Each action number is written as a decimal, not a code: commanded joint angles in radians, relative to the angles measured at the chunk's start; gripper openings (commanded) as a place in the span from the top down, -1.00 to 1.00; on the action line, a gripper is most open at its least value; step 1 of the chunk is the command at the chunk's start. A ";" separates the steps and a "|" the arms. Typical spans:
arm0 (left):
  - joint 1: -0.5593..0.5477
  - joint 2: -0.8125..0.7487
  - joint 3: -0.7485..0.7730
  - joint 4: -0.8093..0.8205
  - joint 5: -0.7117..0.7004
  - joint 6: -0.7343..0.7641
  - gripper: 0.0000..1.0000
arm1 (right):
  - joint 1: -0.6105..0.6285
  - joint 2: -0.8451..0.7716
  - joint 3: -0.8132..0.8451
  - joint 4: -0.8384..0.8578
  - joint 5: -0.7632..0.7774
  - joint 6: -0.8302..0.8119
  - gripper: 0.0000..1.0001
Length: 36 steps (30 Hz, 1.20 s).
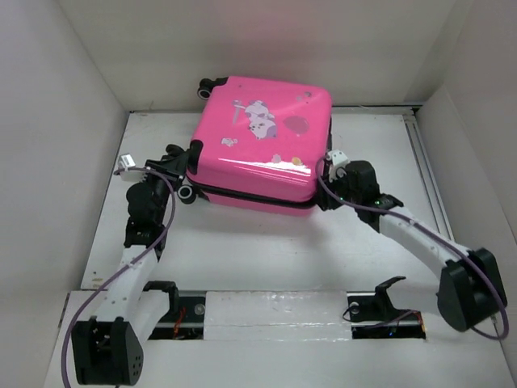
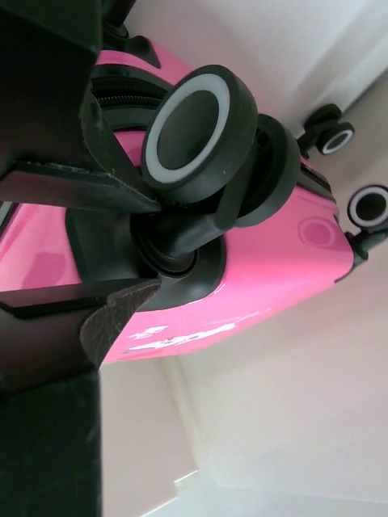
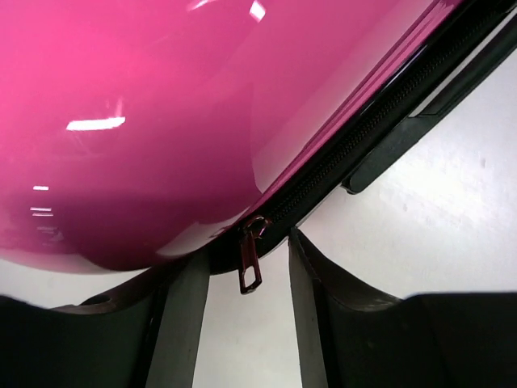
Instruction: Pack the luggage
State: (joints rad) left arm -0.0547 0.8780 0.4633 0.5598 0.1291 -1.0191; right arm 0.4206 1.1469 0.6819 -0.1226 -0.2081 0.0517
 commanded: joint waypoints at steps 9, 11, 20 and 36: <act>-0.028 -0.088 -0.003 -0.003 0.144 0.031 1.00 | 0.103 0.029 0.067 0.253 -0.106 -0.039 -0.08; -0.028 -0.088 -0.003 -0.003 0.156 0.031 1.00 | 0.080 -0.018 -0.008 0.230 -0.088 -0.039 -0.12; -0.028 -0.106 0.037 -0.012 0.195 -0.013 1.00 | -0.009 -0.160 -0.051 0.221 0.059 0.020 -0.14; -0.028 -0.108 0.040 0.015 0.196 -0.022 1.00 | -0.368 0.126 -0.047 0.561 -0.092 0.303 0.78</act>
State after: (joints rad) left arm -0.0589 0.7887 0.4534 0.4347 0.2321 -1.0042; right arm 0.0639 1.2129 0.5945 0.2684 -0.1932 0.2901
